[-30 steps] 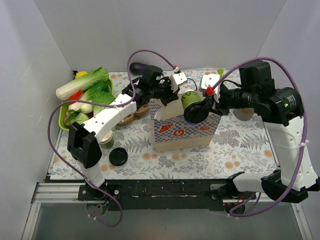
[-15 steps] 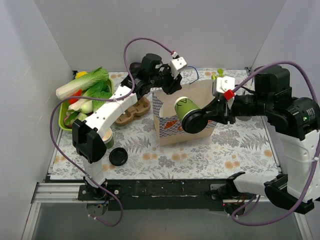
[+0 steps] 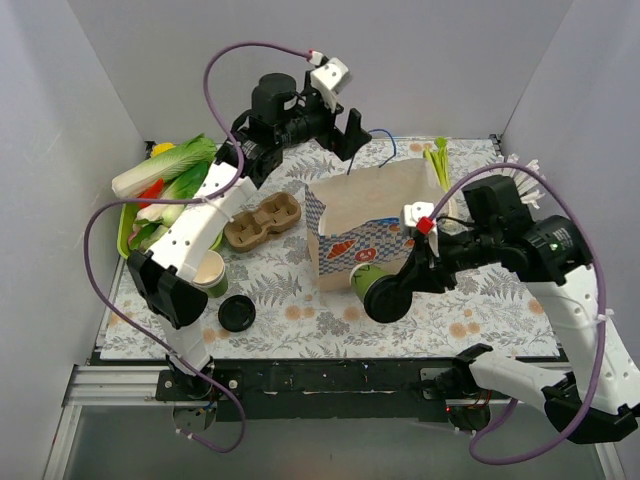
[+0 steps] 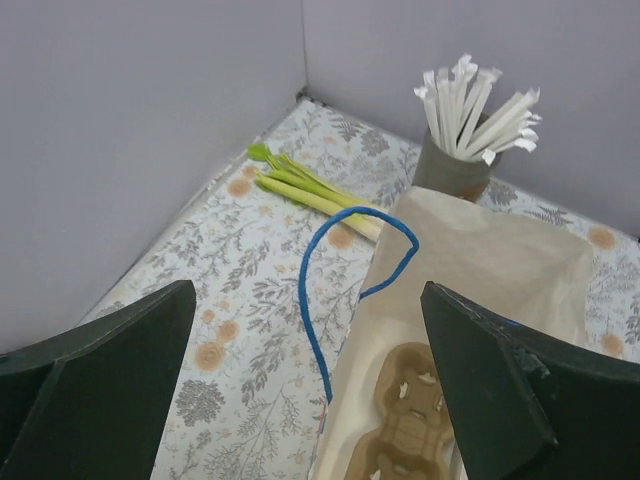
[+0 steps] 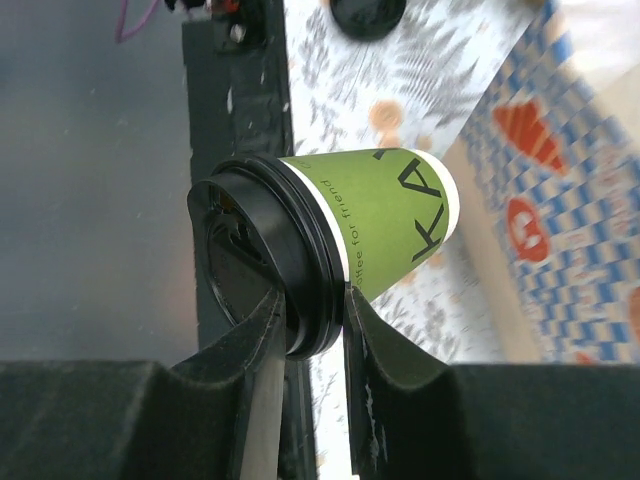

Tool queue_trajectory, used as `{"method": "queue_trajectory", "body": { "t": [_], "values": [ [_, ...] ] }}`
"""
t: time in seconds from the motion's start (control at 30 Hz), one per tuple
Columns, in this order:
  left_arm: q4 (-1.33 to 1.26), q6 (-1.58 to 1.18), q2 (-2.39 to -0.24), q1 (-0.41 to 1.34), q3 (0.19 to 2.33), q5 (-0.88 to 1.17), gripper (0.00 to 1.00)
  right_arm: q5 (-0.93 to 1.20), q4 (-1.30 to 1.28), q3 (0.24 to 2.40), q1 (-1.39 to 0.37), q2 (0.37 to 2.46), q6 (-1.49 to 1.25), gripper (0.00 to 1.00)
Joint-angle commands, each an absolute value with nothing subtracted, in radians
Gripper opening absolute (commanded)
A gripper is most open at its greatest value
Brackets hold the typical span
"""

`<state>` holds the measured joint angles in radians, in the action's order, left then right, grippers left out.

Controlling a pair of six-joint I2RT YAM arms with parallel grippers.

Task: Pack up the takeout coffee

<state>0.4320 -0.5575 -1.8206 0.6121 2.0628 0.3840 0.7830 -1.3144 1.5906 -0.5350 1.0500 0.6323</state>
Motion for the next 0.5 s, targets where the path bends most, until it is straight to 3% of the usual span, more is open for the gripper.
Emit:
{"method": "queue_trajectory", "body": {
  "t": [0.0, 0.47],
  "values": [
    [0.388, -0.601, -1.691, 0.589, 2.073, 0.341, 0.98, 0.747, -1.312, 1.455, -0.548, 1.052, 0.627, 0.01],
    [0.37, -0.572, -1.557, 0.575, 1.859, 0.299, 0.98, 0.641, -1.309, 1.287, -0.552, 1.267, 0.701, 0.01]
  ]
}}
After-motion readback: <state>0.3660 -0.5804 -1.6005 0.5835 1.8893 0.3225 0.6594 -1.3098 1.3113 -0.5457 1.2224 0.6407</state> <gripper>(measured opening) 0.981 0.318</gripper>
